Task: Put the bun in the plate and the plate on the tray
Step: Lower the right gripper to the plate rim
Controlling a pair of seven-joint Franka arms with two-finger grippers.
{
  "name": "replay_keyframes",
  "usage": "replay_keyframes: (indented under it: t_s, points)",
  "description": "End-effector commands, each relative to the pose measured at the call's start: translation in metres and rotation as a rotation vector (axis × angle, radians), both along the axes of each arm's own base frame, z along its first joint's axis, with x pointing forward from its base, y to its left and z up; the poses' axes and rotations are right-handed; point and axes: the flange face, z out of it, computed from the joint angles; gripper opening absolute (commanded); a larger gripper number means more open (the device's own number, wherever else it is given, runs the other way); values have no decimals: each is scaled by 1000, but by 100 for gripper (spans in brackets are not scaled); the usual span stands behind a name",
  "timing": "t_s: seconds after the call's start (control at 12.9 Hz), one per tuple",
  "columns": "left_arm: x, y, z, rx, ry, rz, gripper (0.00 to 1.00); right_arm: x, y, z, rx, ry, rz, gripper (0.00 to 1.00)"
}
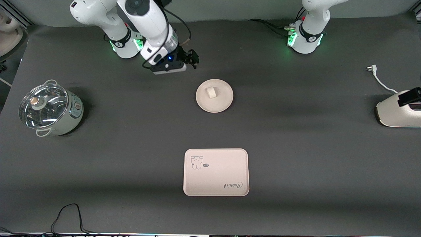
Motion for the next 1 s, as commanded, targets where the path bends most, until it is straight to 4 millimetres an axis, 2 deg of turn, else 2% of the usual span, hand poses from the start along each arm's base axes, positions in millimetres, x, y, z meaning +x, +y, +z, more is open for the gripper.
replay_keyframes:
  t_s: [0.0,0.08,0.23,0.46,0.77,0.93]
  points:
    - [-32,-15,-1,-41,-31,-55,100,-6,9,-53,10,-31,6,100]
    - [-37,-16,-7,-45,-39,-58,100,-8,15,-73,8,-42,4,100]
    - [-39,-22,-12,-51,-28,-79,100,-12,15,-112,16,-85,-4,100]
    - [-40,-42,-17,-53,-8,-114,100,-17,11,-167,21,-145,-14,100]
    - [-41,-66,-22,-77,0,-143,100,-19,12,-224,18,-193,-17,100]
    - [-42,-69,-22,-77,0,-146,100,-23,13,-239,22,-208,-20,100]
